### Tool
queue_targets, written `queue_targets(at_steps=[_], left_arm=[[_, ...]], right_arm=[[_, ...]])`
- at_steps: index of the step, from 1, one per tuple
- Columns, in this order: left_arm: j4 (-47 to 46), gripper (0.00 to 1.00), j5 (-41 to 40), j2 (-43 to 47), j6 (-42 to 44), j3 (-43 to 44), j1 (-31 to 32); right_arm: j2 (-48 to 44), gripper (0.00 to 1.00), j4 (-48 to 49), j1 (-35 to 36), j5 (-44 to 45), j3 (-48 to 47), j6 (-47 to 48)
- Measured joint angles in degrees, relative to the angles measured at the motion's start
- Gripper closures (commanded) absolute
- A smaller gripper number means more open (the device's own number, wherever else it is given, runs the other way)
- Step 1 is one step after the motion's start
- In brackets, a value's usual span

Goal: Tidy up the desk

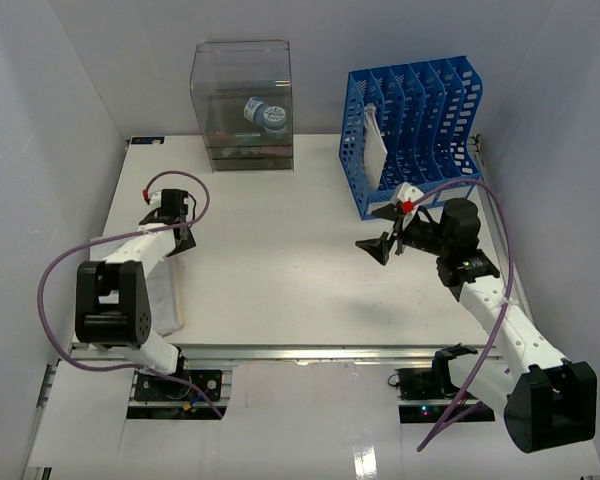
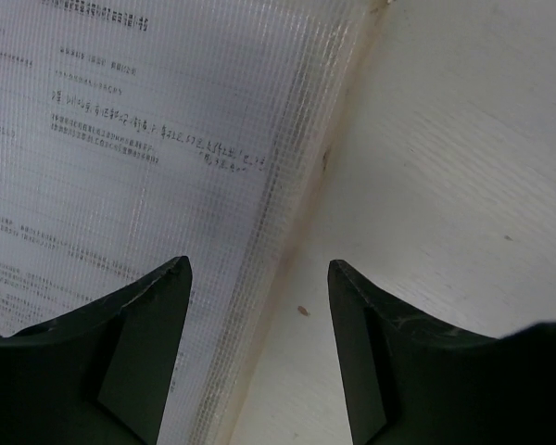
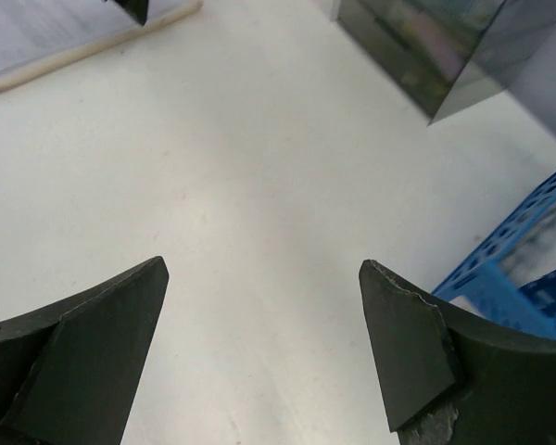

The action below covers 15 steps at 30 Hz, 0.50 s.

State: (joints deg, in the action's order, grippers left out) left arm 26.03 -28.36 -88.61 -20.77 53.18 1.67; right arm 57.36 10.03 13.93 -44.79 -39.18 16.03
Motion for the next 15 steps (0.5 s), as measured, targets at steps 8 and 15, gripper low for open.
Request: queue_targets(at_steps=[8,15], left_arm=[[1.57,0.55,-4.36,-10.45,2.32,6.43,0.00],[1.11,0.56,-4.65,-13.41,2.74,6.89,0.11]], right_arm=[[-2.21,0.10,0.62,-0.04,-2.81,2.12,-0.13],[-2.69,0.10,1.28,-0.05,-3.46,2.27,-0.15]])
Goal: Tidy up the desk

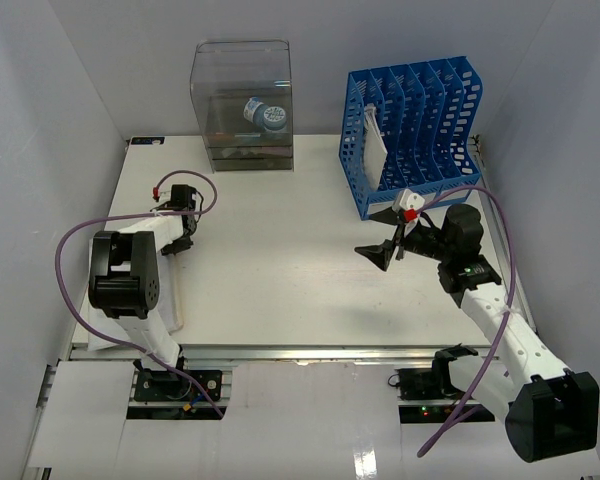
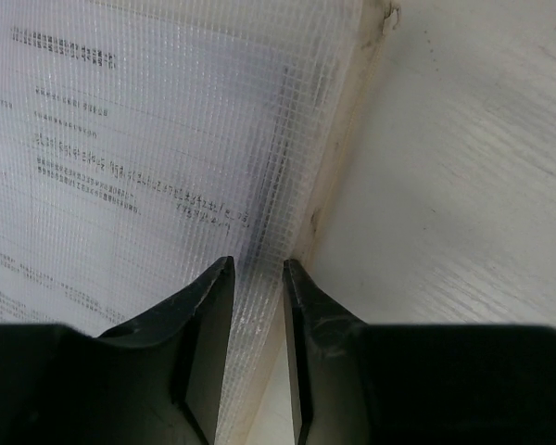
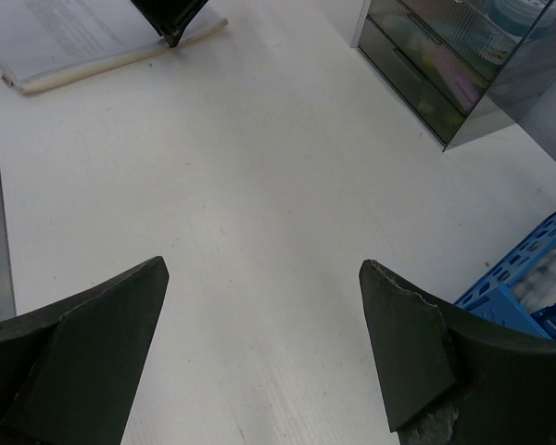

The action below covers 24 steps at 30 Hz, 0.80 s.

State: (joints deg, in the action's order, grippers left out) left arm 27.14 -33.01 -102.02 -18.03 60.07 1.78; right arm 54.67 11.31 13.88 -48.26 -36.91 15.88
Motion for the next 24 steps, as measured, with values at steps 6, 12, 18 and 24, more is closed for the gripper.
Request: queue_targets(at_steps=[6,12,18,24], left_arm=[[-0.16,0.46,0.30,-0.05,0.37,0.10,-0.01],[-0.91,0.43,5.33,0.69,1.54,0.42,-0.42],[-2.10,0.44,13.05,2.22,3.04,-0.25,-0.31],[-3.24,0.44,21.20,4.57,5.39,-2.54,-0.25]], right_arm=[[-0.68,0.10,0.73,-0.19,-0.22,0.10,-0.02],[-0.67,0.10,0.86,-0.43,-0.33,0.35,-0.02],[-0.67,0.10,0.88,-0.43,-0.70,0.40,0.00],[-0.54,0.10,0.97,-0.43,-1.25,0.56,0.08]])
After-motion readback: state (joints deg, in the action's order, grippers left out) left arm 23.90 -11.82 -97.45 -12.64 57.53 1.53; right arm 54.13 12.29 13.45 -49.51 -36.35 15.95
